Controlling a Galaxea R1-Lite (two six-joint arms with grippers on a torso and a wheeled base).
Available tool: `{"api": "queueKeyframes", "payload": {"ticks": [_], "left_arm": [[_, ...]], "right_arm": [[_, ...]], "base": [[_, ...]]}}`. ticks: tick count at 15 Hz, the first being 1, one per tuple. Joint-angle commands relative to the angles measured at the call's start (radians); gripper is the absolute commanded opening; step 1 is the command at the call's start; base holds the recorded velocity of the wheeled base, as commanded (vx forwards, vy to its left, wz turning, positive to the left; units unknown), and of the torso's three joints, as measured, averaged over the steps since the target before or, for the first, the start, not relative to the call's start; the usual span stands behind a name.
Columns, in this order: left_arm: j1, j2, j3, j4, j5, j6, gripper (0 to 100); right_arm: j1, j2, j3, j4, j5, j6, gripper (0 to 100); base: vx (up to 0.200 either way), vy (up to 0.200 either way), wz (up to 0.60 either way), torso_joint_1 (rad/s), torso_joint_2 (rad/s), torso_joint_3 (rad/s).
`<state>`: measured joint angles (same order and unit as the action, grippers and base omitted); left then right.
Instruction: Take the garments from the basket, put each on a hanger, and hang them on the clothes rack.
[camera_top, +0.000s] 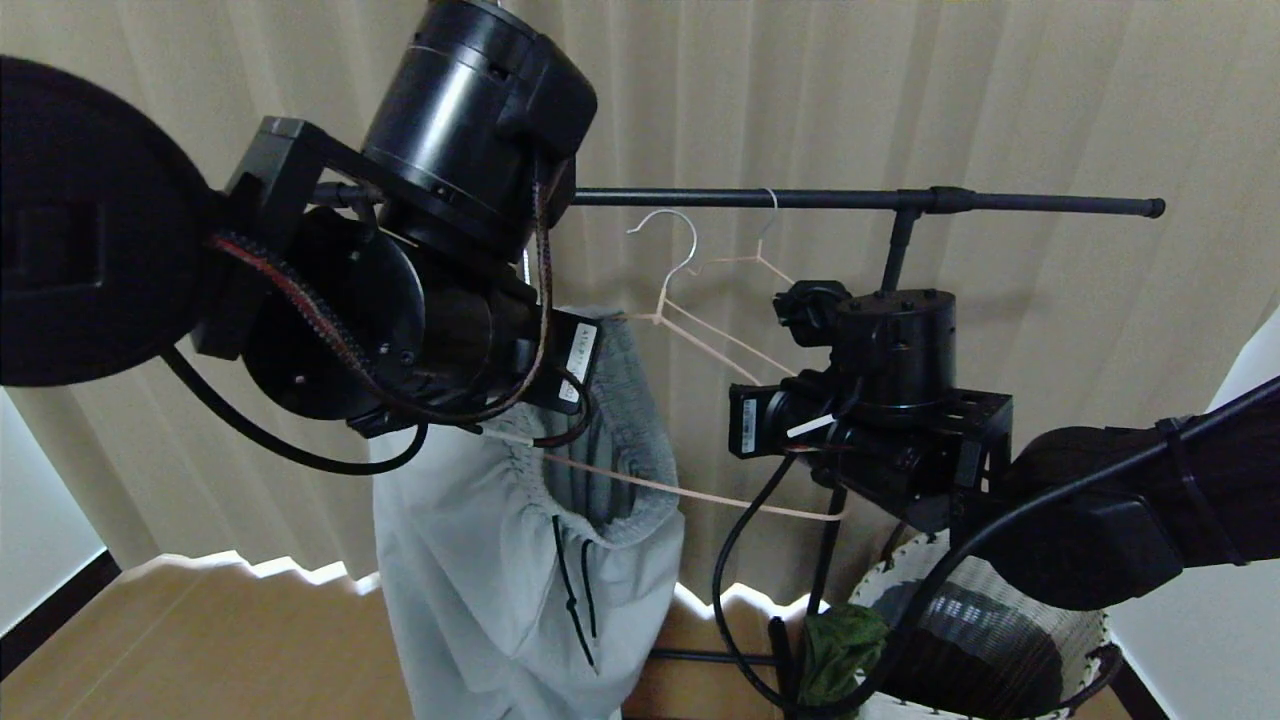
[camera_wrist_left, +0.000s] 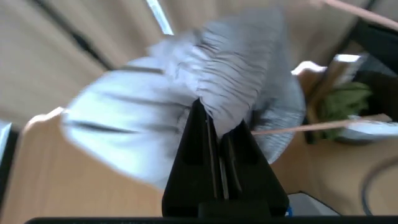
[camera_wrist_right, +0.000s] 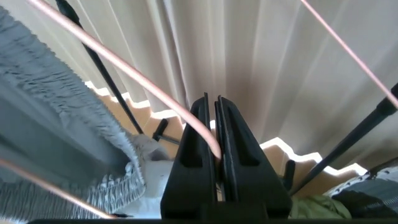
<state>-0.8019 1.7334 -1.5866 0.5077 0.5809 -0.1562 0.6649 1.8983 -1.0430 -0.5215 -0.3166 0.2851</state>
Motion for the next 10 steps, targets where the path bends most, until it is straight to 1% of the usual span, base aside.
{"api": "queueKeyframes", "payload": {"ticks": [1, 2, 3, 5, 6, 7, 8, 9, 10], "left_arm": [[0.018, -0.072, 0.086, -0.064, -0.039, 0.050, 0], [0.021, -0.078, 0.096, -0.074, -0.047, 0.058, 0], [0.044, -0.123, 0.175, -0.172, -0.142, 0.113, 0], [0.081, -0.163, 0.272, -0.302, -0.251, 0.185, 0], [0.107, -0.179, 0.326, -0.379, -0.315, 0.237, 0], [0.118, -0.187, 0.350, -0.420, -0.357, 0.262, 0], [0.145, -0.196, 0.402, -0.495, -0.447, 0.313, 0], [0.196, -0.199, 0.476, -0.590, -0.573, 0.405, 0], [0.217, -0.198, 0.513, -0.632, -0.631, 0.460, 0]], "right_arm": [[0.001, -0.001, -0.002, 0.000, 0.001, 0.000, 0], [0.001, -0.001, -0.002, 0.000, 0.001, 0.000, 0], [0.001, -0.002, -0.002, 0.000, 0.002, -0.015, 0], [0.001, -0.002, -0.003, 0.000, 0.002, -0.024, 0], [0.001, -0.002, -0.009, 0.000, 0.002, -0.027, 0], [0.001, -0.001, -0.012, 0.000, 0.002, -0.030, 0], [0.001, 0.001, -0.017, 0.000, 0.002, -0.030, 0], [0.001, 0.001, -0.025, -0.002, 0.002, -0.030, 0], [0.001, -0.001, -0.029, 0.000, 0.002, -0.030, 0]], "base": [[0.000, 0.000, 0.00, 0.000, 0.00, 0.000], [0.000, 0.000, 0.00, 0.000, 0.00, 0.000], [0.000, 0.000, 0.00, 0.000, 0.00, 0.000], [0.000, 0.000, 0.00, 0.000, 0.00, 0.000], [0.000, 0.000, 0.00, 0.000, 0.00, 0.000], [0.000, 0.000, 0.00, 0.000, 0.00, 0.000], [0.000, 0.000, 0.00, 0.000, 0.00, 0.000], [0.000, 0.000, 0.00, 0.000, 0.00, 0.000], [0.000, 0.000, 0.00, 0.000, 0.00, 0.000]]}}
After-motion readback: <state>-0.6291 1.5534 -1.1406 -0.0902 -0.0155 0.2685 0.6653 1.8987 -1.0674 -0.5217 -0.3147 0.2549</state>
